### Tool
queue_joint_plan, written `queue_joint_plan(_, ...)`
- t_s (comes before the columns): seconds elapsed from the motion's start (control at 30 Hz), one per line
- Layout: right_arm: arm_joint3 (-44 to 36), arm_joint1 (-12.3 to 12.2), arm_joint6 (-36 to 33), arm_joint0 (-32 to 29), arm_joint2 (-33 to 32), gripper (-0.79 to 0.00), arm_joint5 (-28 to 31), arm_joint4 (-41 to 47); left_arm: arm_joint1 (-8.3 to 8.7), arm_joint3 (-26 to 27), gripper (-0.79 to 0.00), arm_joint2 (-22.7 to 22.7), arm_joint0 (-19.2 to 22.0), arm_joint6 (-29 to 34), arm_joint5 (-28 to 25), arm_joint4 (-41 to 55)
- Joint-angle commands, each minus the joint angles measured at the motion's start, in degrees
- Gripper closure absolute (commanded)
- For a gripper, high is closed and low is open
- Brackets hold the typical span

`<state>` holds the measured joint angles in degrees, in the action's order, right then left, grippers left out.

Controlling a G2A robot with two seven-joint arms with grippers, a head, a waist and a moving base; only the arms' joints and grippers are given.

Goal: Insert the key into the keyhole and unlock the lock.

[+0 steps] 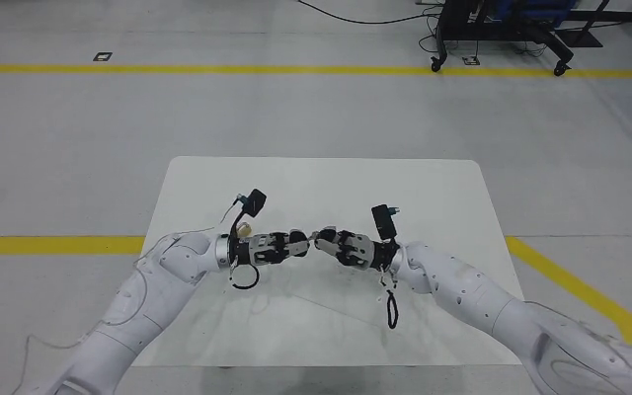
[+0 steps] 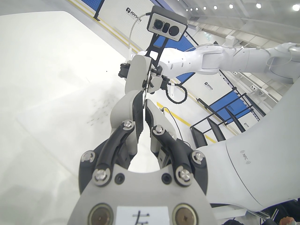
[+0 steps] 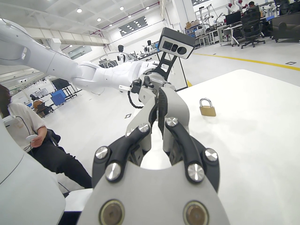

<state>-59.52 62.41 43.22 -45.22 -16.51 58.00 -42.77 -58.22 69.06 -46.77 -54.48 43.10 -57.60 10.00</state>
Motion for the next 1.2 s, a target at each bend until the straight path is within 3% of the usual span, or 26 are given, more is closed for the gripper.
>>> queue_joint_plan(0.0, 0.0, 0.0, 0.0, 0.0, 0.0, -0.785, 0.0, 0.0, 0.06, -0.7, 0.000, -0.9, -0.3, -1.7, -0.2, 1.5)
queue_joint_plan(0.33, 0.0, 0.0, 0.0, 0.0, 0.0, -0.785, 0.0, 0.0, 0.39, -1.5, 0.000, -2.0, -0.7, -1.8, -0.4, 5.1)
queue_joint_plan(0.43, 0.3, 0.0, -0.9, -0.1, -0.3, -0.785, -2.0, -0.3, 0.56, 0.1, 0.000, -2.8, -1.1, -2.6, 0.9, 1.3)
queue_joint_plan(0.5, 1.0, -0.3, -7.7, -0.1, -1.0, -0.785, -6.7, -2.0, 1.04, 1.8, 0.000, -3.9, -2.0, -2.5, 3.3, -5.1)
queue_joint_plan(0.6, 1.4, -1.1, -14.5, -0.1, -2.3, -0.785, -8.8, -2.1, 1.71, 4.7, 0.000, -4.9, -2.5, -0.8, 9.1, -13.6)
queue_joint_plan(0.67, 0.6, -2.0, -18.3, -0.7, -3.6, -0.785, -8.3, -1.3, 2.01, 7.7, 0.000, -5.5, -4.0, -2.0, 11.9, -17.4)
queue_joint_plan(0.77, -0.4, -3.1, -20.8, -1.7, -5.3, -0.785, -5.9, 0.1, 2.30, 9.7, 0.000, -5.2, -5.3, 0.1, 11.3, -18.1)
queue_joint_plan(0.87, -1.8, -4.0, -23.3, -2.8, -6.8, -0.453, -1.8, 2.4, 2.42, 11.0, 0.000, -5.0, -5.7, 1.4, 11.5, -18.6)
queue_joint_plan(0.9, -2.2, -4.3, -24.4, -3.1, -7.1, -0.388, -0.6, 3.2, 2.43, 11.3, 0.000, -4.9, -5.7, 1.5, 11.4, -18.7)
queue_joint_plan(1.17, -4.8, -4.8, -32.6, -4.3, -8.5, -0.336, 0.0, 9.2, 2.39, 12.5, 0.000, -4.6, -6.1, 0.8, 10.6, -20.1)
